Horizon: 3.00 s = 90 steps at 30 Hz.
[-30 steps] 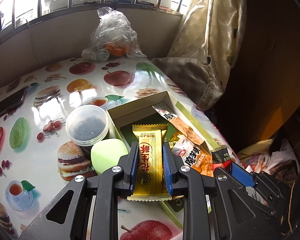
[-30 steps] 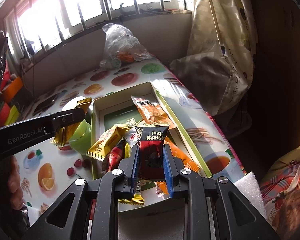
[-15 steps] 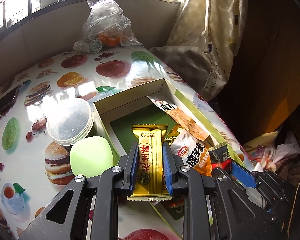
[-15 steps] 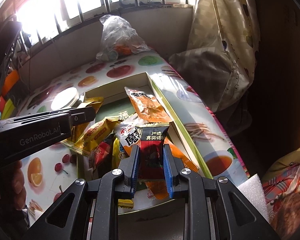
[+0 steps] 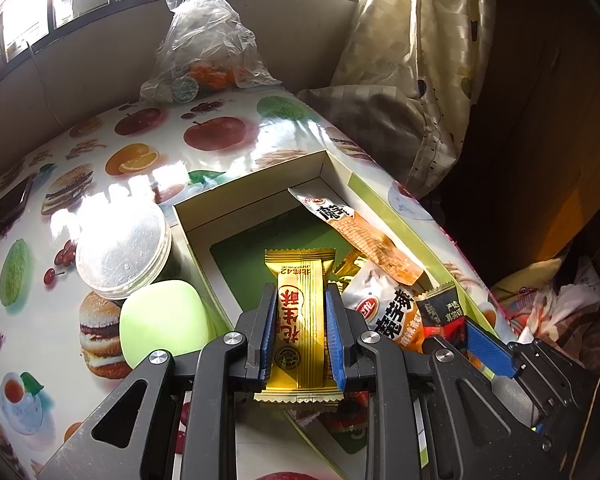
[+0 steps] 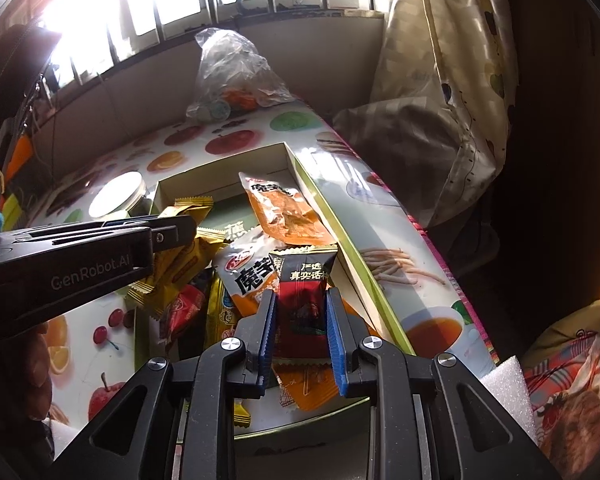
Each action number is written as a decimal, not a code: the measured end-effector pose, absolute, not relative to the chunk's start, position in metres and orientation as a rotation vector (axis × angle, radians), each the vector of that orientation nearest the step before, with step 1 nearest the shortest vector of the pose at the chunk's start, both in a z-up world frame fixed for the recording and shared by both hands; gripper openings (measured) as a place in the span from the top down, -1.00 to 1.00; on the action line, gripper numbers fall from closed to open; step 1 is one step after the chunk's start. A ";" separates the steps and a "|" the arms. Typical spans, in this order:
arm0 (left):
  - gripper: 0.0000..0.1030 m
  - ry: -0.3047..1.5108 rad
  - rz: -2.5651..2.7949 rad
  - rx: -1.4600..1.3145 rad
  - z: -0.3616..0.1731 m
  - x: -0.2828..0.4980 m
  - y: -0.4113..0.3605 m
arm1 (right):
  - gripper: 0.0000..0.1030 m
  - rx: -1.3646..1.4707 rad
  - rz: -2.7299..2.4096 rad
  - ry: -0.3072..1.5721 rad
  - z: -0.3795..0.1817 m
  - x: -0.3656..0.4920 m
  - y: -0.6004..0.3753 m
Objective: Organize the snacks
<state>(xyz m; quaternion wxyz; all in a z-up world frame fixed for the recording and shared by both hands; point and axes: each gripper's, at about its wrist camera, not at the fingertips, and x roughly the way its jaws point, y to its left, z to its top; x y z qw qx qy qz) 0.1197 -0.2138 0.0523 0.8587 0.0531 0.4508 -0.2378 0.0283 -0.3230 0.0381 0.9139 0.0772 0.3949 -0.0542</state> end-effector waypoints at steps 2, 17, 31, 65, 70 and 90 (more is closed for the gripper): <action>0.54 0.948 -0.498 0.111 0.052 0.121 -0.214 | 0.57 0.155 -0.108 0.808 0.038 0.029 -0.323; 0.24 0.951 -0.499 0.114 0.050 0.123 -0.216 | 0.51 0.193 -0.080 0.784 0.036 0.030 -0.328; 0.23 0.938 -0.496 0.114 0.056 0.115 -0.214 | 0.34 0.204 -0.089 0.779 0.036 0.026 -0.326; 0.23 0.842 -0.414 0.109 0.073 0.037 -0.151 | 0.01 0.146 -0.125 0.739 0.065 -0.018 -0.301; 0.23 0.857 -0.393 0.113 0.060 0.025 -0.141 | 0.00 0.138 -0.126 0.750 0.061 -0.027 -0.294; 0.23 0.964 -0.383 0.140 0.011 -0.008 -0.125 | -0.05 0.067 -0.196 0.837 0.025 -0.060 -0.273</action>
